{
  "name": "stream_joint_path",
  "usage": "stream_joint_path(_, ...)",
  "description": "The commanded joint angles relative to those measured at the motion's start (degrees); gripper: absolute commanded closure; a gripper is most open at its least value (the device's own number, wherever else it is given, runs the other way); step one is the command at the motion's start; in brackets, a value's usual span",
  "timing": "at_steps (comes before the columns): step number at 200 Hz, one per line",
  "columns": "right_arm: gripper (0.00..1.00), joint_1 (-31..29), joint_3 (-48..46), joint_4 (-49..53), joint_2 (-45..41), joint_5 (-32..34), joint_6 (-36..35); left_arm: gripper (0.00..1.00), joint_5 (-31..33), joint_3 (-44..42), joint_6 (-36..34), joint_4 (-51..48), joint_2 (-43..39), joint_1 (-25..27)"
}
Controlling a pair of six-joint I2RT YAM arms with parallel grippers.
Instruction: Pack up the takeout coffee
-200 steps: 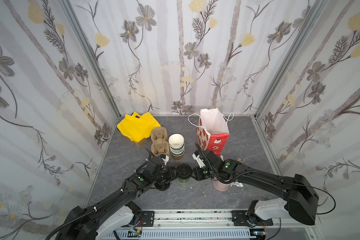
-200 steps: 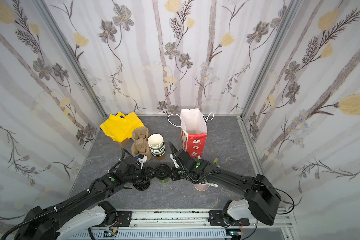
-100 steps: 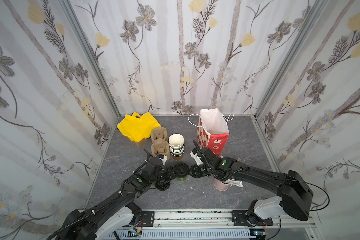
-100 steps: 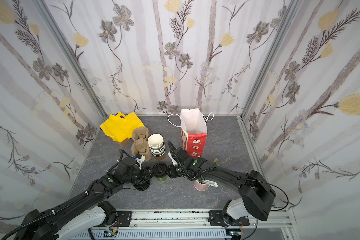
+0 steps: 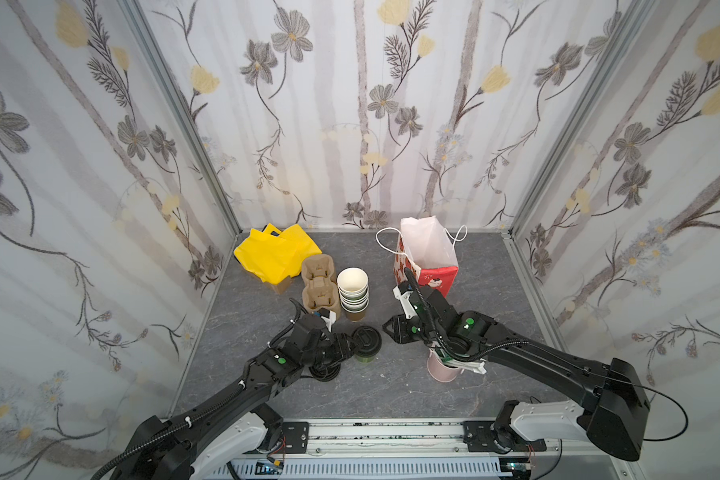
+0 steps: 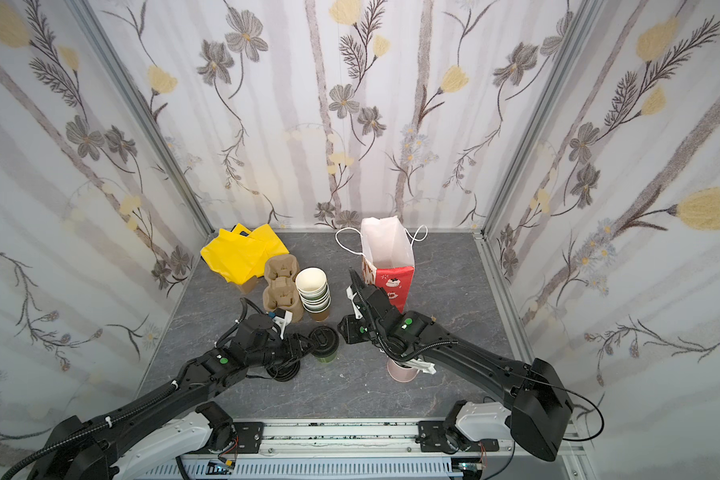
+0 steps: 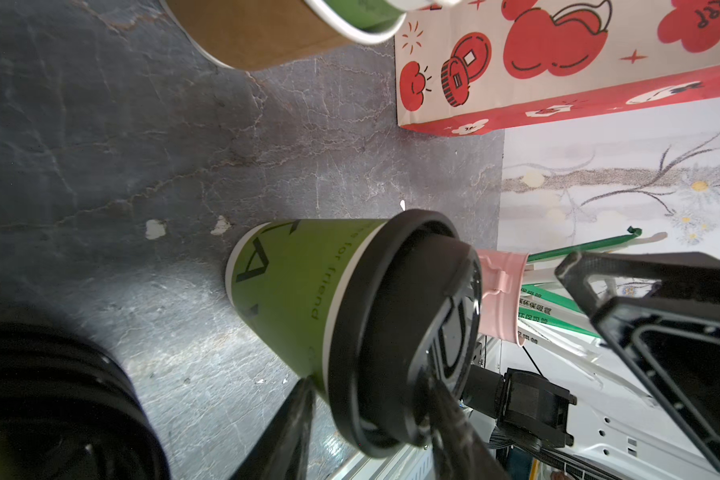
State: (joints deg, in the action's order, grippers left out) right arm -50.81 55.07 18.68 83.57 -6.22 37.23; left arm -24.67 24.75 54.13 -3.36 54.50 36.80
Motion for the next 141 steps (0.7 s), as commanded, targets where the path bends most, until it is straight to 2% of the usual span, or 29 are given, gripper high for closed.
stream_joint_path(1,0.62,0.2,0.5,-4.2,1.2,1.3,1.6,0.55,0.6,0.5,-0.9,-2.7,0.5,0.0)
stream_joint_path(27,0.62,0.5,0.7,-5.2,3.2,0.8,1.9,0.55,0.8,0.8,-1.0,-2.7,0.9,0.1)
stream_joint_path(62,0.68,1.2,1.1,-6.2,5.7,-0.3,2.4,0.56,0.6,0.8,-1.2,-2.7,1.1,0.0)
stream_joint_path(108,0.71,1.1,1.0,-6.6,7.4,-2.6,2.3,0.57,0.6,1.0,-1.1,-2.7,1.0,0.1)
stream_joint_path(141,0.72,0.6,1.1,-4.3,7.4,-1.5,1.4,0.57,0.6,1.0,-1.0,-2.8,0.9,0.0)
